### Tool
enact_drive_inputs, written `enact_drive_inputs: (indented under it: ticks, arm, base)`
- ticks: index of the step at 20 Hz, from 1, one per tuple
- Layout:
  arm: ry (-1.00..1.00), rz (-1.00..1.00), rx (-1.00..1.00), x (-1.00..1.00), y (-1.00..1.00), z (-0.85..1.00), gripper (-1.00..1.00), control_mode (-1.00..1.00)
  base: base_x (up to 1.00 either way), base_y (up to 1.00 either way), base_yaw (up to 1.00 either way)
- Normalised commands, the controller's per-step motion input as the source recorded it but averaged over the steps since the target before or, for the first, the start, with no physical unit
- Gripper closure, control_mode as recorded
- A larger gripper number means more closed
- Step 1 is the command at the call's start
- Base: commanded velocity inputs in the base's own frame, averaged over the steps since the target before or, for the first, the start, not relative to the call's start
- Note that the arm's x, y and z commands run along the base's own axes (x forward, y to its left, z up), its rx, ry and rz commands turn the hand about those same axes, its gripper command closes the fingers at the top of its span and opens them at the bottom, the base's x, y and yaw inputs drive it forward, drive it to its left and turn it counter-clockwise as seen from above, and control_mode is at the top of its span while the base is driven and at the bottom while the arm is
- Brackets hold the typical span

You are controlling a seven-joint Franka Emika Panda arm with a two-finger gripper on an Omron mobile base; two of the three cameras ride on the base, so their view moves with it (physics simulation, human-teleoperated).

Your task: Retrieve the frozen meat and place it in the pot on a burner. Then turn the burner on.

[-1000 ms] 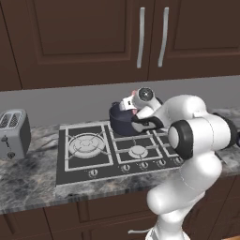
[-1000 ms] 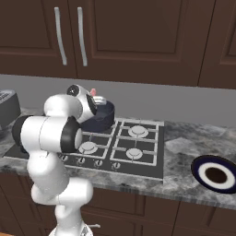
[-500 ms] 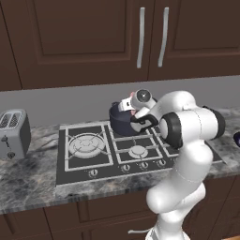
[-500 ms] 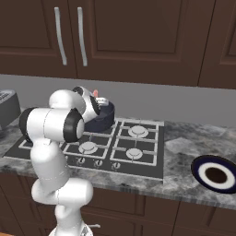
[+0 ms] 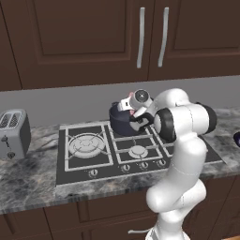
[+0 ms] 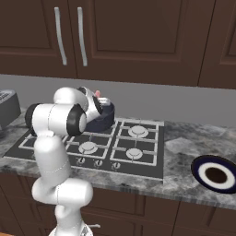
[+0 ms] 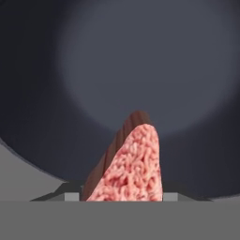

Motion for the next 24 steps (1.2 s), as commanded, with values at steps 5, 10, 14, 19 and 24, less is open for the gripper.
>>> enact_drive_inputs:
  ticks: [5,10,14,19,24]
  arm:
    - [0.00,0.00,0.00,0.15,0.00,-0.11,1.00,-1.00]
    - [0.01,0.00,0.00,0.20,0.01,-0.25,1.00,-1.00]
    - [0.02,0.00,0.00,0.13,0.00,-0.18,1.00,-1.00]
    - [0.00,0.00,0.00,0.03,0.02,-0.05,-1.00,-1.00]
    - [-0.01,0.00,0.00,0.00,0.03,0.00,-1.00,-1.00]
  base:
    - [0.00,0.00,0.00]
    - [0.00,0.00,0.00]
    - [0.00,0.00,0.00]
    - [0.00,0.00,0.00]
    - [0.00,0.00,0.00]
